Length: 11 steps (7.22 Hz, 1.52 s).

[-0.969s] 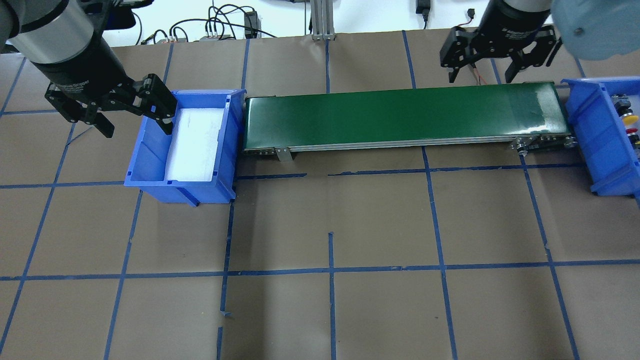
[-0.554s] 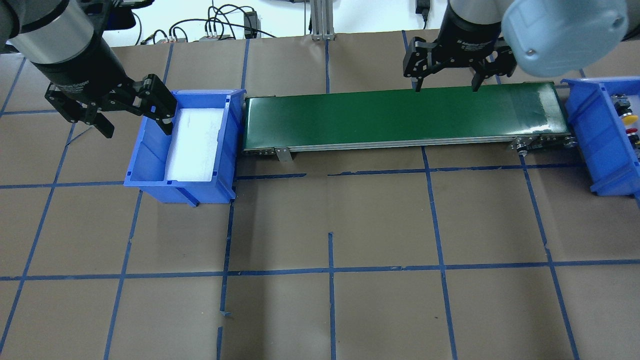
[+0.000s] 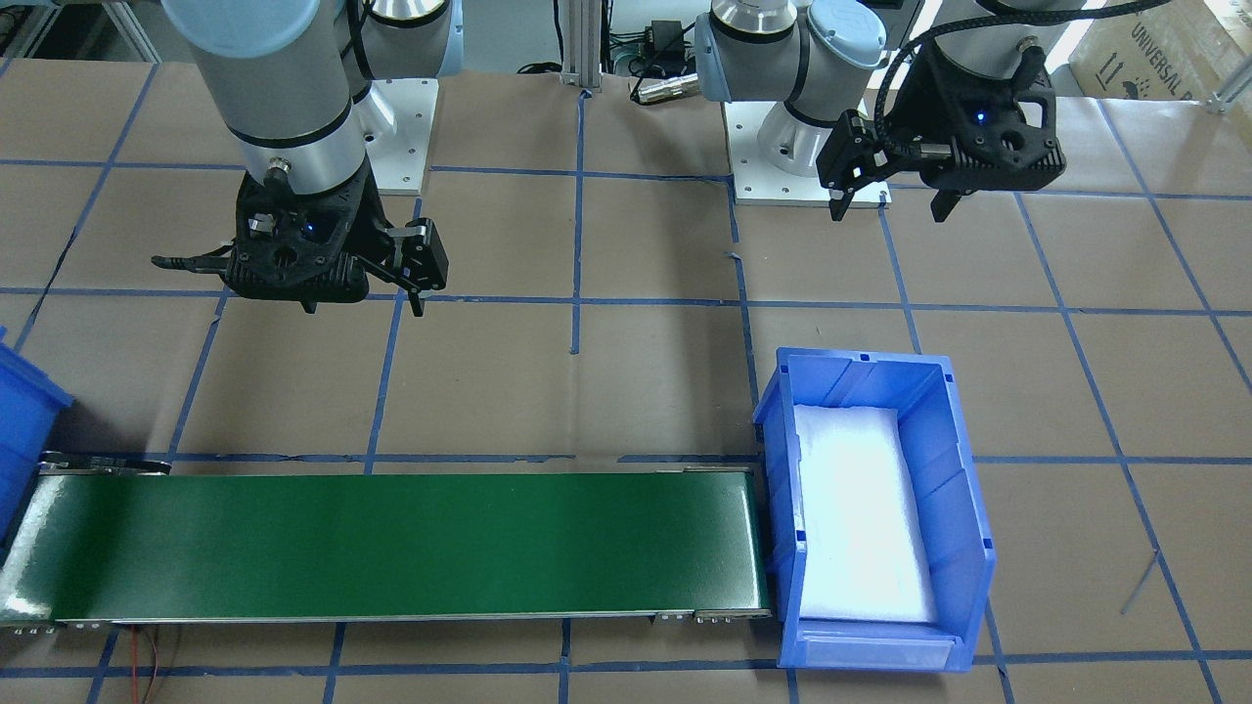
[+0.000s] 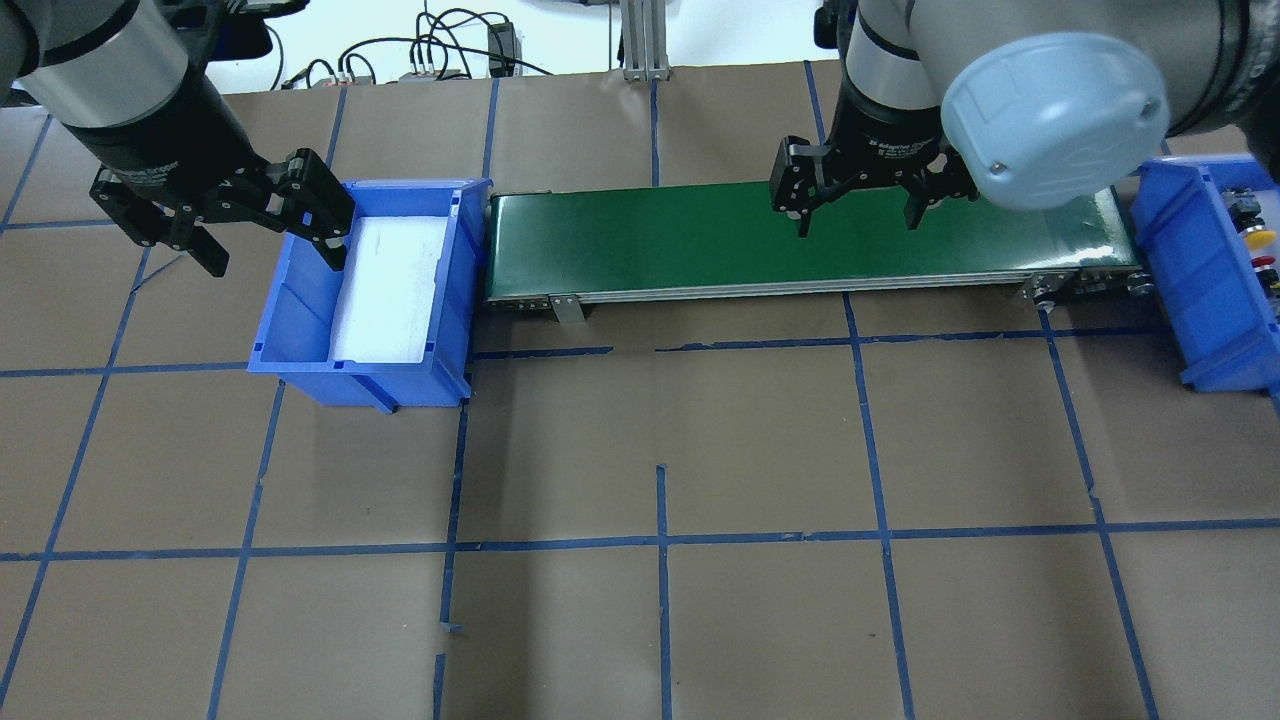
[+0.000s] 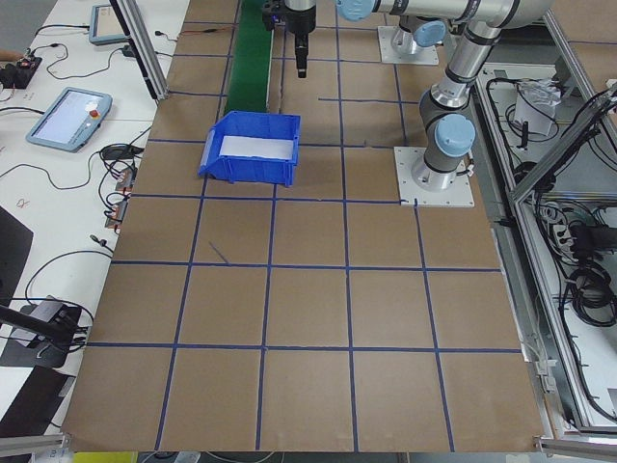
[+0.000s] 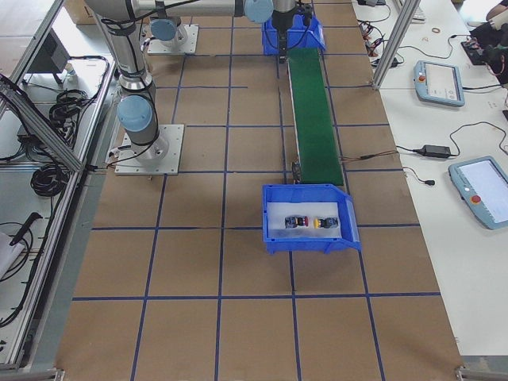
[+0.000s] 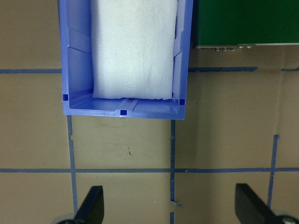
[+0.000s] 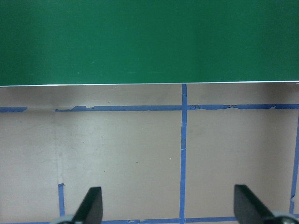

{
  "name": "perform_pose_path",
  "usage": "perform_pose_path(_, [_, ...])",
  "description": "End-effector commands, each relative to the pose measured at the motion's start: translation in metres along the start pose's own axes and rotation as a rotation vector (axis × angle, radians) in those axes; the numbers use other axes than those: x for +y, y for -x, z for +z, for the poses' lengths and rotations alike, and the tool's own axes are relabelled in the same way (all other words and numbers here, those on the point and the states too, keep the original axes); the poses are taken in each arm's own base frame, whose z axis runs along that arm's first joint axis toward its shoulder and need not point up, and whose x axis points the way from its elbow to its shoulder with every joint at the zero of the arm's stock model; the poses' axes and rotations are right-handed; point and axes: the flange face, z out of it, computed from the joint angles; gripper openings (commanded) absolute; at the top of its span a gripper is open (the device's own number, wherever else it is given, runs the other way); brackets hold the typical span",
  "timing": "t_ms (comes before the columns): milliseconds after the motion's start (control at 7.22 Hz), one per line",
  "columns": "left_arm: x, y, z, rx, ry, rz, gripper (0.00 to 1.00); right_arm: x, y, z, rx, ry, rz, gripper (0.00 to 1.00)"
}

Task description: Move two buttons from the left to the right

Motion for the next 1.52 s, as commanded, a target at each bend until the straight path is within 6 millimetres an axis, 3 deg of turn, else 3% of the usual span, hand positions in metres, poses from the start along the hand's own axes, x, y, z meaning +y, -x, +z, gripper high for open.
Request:
perform_pose_path(0, [0.001, -0.002, 0.0, 0.002, 0.001, 0.003, 1.0, -0.007, -0.027, 0.006, 0.001, 0.002, 0.0, 1.0])
perform_pose_path(138, [0.001, -0.003, 0.0, 0.003, 0.001, 0.004, 1.0, -0.011, -0.042, 0.005, 0.001, 0.0, 0.005, 1.0])
perform_pose_path(554, [0.002, -0.004, 0.0, 0.003, 0.001, 0.006, 1.0, -0.008, -0.036, -0.002, -0.003, -0.015, 0.013, 1.0])
perform_pose_path(1385, [0.0, -0.003, 0.003, 0.001, 0.006, 0.009, 1.0, -0.009, -0.037, 0.001, 0.002, -0.011, 0.013, 1.0])
